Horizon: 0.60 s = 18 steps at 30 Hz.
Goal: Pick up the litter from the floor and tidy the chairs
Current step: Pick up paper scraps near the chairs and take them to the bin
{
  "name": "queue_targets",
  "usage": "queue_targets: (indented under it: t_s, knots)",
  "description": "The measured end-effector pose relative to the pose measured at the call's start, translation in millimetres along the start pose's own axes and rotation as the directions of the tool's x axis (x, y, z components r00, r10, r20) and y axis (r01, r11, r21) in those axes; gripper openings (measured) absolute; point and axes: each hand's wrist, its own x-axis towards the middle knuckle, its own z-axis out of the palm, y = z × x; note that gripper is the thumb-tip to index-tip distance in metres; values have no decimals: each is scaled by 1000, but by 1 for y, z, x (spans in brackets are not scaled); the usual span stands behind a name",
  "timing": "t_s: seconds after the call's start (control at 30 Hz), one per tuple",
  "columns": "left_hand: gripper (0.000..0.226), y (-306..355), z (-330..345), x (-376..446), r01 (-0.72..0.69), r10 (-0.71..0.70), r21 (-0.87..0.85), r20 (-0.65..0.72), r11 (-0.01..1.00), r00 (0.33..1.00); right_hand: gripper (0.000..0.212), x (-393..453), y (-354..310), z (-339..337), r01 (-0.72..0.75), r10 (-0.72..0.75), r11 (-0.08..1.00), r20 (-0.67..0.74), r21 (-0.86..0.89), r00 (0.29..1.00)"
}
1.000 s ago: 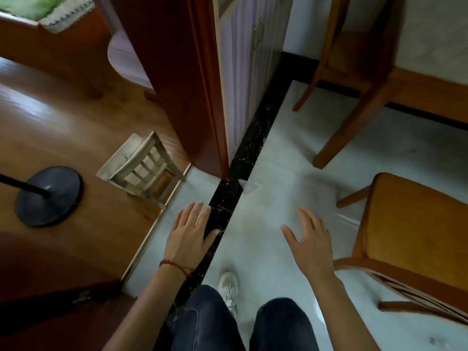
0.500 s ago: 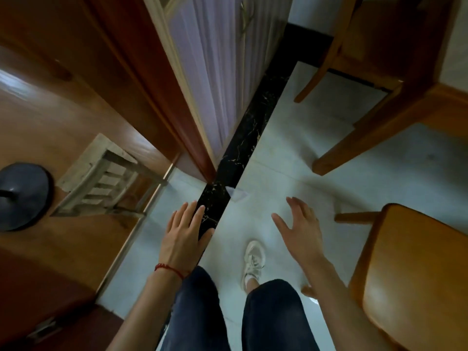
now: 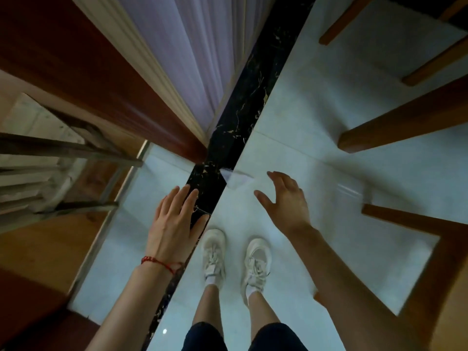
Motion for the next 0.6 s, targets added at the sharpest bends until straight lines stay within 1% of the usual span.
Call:
queue_targets:
  t_s: [0.1,0.17,0.27,0.33,0.53,0.6]
  knots:
    - [53,-28,51,19,19,-18,-17,28,1000,999,54,34,20,60,19,-16,999,70,-41,997]
    - [53,-46,84,27,9,-8,-14,60,1000,998,56,54,32,97,7,-1,998,98,-63,995]
    - [53,-73,129,39,-15,14,8,122,1000,992,57,82,47,147,-13,19,997,86,-76,996]
    - [53,-89,154,46,-22,20,18,140,1000,990,57,98,54,178,-10,17,996,73,-93,997]
    - [51,-128,209,67,-2,-1,22,142,1000,990,60,145,61,254,13,-12,992,14,-122,1000]
    - [52,-139,225,73,-6,3,18,140,1000,990,62,161,64,277,23,-21,987,15,-157,1000]
